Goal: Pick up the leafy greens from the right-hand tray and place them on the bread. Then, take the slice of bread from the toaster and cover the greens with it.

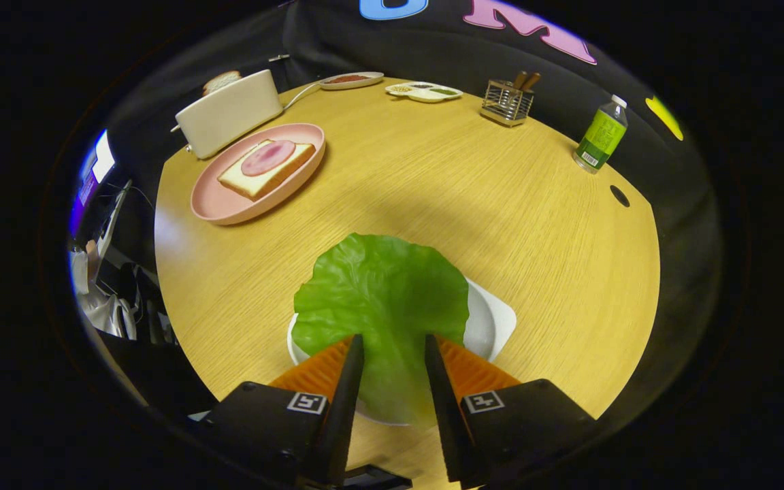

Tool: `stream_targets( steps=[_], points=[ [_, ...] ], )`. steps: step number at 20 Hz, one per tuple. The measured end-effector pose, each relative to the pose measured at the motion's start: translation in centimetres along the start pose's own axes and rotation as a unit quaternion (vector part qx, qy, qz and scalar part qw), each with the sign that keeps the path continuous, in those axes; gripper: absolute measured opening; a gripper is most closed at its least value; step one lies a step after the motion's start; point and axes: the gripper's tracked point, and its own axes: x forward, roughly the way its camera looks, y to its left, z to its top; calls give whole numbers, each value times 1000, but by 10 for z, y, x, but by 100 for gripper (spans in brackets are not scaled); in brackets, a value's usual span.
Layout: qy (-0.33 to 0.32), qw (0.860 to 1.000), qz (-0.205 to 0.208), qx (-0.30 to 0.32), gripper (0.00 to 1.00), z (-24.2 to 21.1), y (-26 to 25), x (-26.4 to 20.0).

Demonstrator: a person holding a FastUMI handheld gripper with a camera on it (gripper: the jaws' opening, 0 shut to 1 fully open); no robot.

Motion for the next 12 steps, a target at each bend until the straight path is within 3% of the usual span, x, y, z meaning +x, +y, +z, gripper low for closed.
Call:
stream_targets(
  steps=[3, 4, 12],
  points=[
    [0, 1000, 1, -5, 28, 1, 4, 0],
    [5, 1000, -5, -2, 10, -1, 3, 1],
    [-87, 993, -63, 38, 9, 45, 3, -59]
  ],
)
